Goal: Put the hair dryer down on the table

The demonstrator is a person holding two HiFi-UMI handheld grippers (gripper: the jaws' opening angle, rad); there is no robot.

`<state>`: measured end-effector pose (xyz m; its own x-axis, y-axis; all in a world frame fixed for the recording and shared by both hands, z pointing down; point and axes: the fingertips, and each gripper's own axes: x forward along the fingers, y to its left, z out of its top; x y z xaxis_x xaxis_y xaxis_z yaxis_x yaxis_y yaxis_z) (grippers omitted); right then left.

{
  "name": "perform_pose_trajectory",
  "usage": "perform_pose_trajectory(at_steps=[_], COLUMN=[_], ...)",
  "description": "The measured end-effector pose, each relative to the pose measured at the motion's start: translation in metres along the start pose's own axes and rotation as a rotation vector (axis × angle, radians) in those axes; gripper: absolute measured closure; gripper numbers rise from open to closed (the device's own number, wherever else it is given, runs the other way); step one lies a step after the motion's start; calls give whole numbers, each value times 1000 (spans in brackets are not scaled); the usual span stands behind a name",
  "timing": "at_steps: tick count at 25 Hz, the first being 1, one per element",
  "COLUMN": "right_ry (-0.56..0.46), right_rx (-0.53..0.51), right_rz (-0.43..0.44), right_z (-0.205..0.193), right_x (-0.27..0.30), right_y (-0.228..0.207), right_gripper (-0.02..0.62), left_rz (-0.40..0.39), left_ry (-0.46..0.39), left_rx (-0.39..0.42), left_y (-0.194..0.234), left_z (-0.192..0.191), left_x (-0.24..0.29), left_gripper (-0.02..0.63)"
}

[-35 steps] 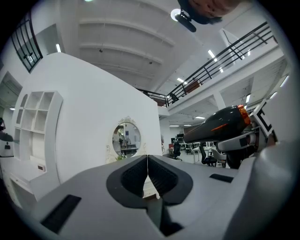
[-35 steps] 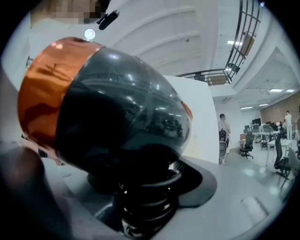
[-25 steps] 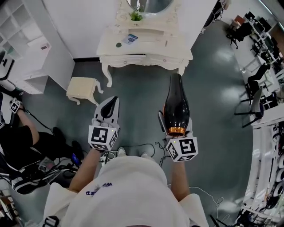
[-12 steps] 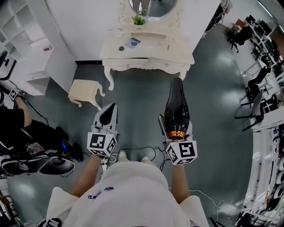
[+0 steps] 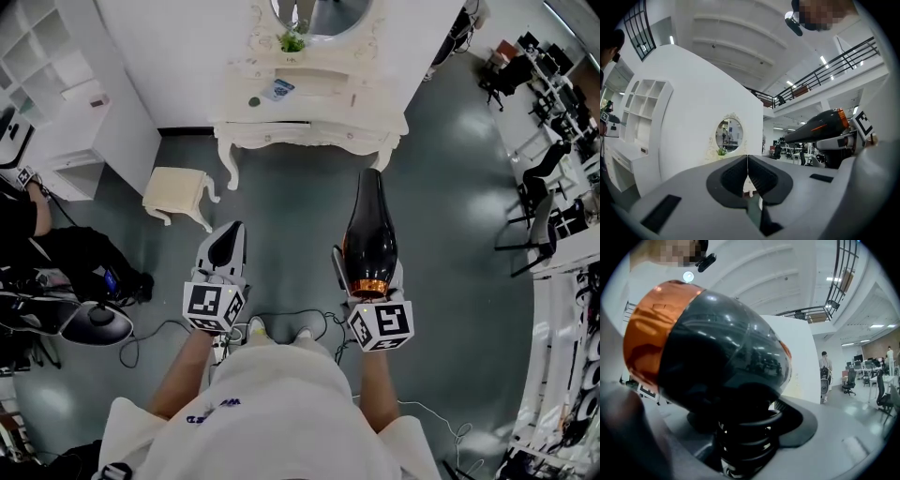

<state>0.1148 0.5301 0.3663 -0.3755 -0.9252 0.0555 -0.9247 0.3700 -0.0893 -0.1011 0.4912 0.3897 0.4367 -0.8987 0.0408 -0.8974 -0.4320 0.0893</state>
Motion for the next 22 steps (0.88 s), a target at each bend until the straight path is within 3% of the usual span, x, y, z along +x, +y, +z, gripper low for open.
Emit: perform_pose_trajectory(at_steps=[12, 16, 22], right_ry=[7, 4, 42], right_rx=[9, -7, 26], right_rz=[56, 106, 119], right_z=[-4, -12, -24], right_x=[-15, -28, -14], right_y=[-28, -39, -66], right_gripper=[265, 265, 265], left_rz=[-30, -83, -55], left_ry=[42, 37, 4], left_rx=[61, 72, 138], left_y=[-53, -84, -86], left_z=[-18, -25, -11], left_x=[5, 15, 30], left_gripper=[595, 595, 595])
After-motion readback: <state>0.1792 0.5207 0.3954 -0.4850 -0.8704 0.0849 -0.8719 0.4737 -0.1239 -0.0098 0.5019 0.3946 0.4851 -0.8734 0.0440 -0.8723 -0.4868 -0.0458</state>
